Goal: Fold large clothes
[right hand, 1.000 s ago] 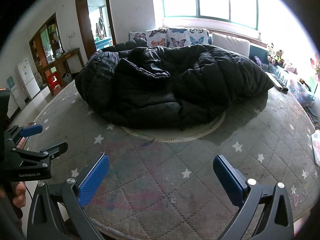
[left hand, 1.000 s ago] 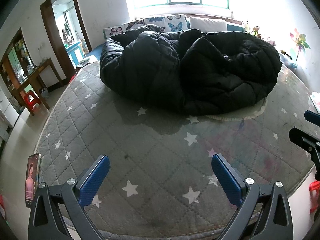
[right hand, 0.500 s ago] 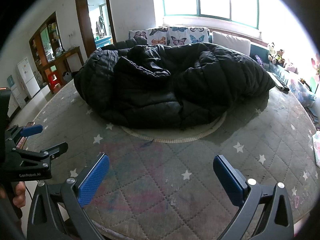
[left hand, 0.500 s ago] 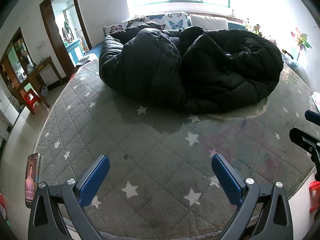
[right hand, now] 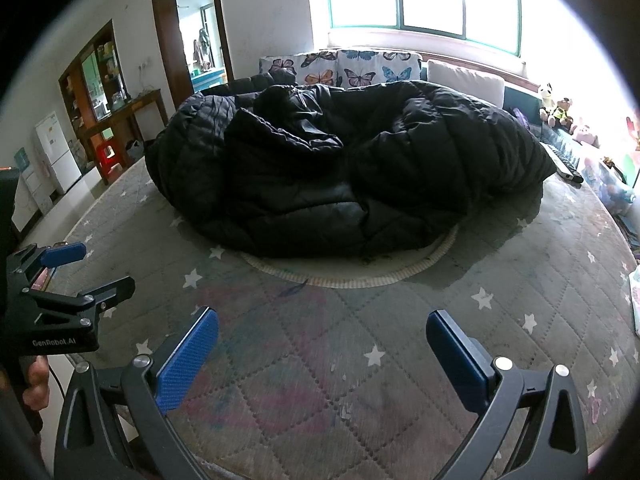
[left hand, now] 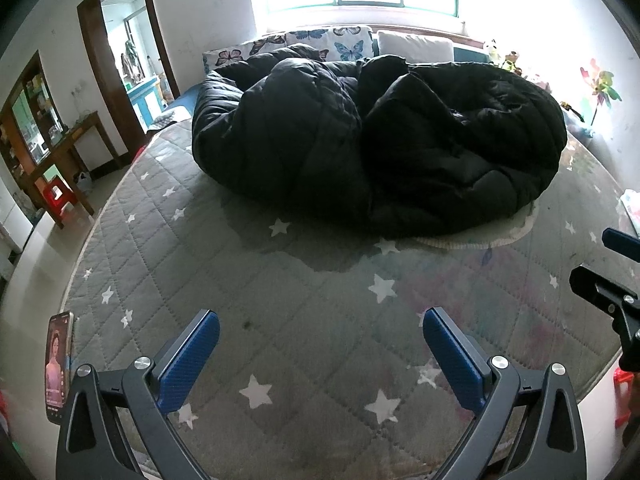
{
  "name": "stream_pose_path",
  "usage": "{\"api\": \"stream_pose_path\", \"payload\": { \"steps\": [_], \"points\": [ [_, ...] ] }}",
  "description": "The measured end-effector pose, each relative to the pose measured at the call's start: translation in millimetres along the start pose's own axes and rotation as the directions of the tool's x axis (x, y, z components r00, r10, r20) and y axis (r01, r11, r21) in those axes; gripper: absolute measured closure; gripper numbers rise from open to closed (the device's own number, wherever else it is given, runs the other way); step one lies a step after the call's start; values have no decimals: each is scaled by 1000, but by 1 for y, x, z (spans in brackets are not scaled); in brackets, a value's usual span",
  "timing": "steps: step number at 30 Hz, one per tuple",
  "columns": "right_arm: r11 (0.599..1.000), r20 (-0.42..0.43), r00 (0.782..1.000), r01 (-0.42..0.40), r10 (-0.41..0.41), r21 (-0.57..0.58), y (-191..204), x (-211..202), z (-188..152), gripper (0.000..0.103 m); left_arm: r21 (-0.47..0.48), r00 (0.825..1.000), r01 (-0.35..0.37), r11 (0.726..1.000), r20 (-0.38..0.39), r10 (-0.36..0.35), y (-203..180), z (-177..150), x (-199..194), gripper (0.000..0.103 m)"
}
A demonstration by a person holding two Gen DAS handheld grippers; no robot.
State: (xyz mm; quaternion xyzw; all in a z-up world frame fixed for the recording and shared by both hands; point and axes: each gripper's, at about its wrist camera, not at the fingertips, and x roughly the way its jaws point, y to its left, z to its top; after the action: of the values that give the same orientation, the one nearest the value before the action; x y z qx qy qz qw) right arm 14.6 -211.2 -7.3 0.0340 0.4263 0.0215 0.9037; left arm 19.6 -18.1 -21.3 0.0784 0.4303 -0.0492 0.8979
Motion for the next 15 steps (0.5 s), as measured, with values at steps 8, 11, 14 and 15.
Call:
{"api": "stream_pose_path", "payload": {
  "steps": [8, 11, 14, 15],
  "points": [
    [1000, -5, 1000, -4, 4, -19, 0, 7, 5, 0, 7, 1000, 13, 1000, 22, -13, 3, 13, 2, 0],
    [999, -7, 1000, -4, 4, -33, -2, 10, 9, 0, 14, 999, 13, 1000, 33, -13, 5, 21, 4, 0],
    [999, -11, 1000, -4, 3, -52, -3, 14, 15, 0, 22, 999, 14, 1000, 45, -15, 9, 32, 7, 0],
    [998, -11, 1000, -5, 4, -58, -2, 14, 16, 0, 22, 999, 15, 1000, 50, -16, 11, 35, 7, 0]
  ]
}}
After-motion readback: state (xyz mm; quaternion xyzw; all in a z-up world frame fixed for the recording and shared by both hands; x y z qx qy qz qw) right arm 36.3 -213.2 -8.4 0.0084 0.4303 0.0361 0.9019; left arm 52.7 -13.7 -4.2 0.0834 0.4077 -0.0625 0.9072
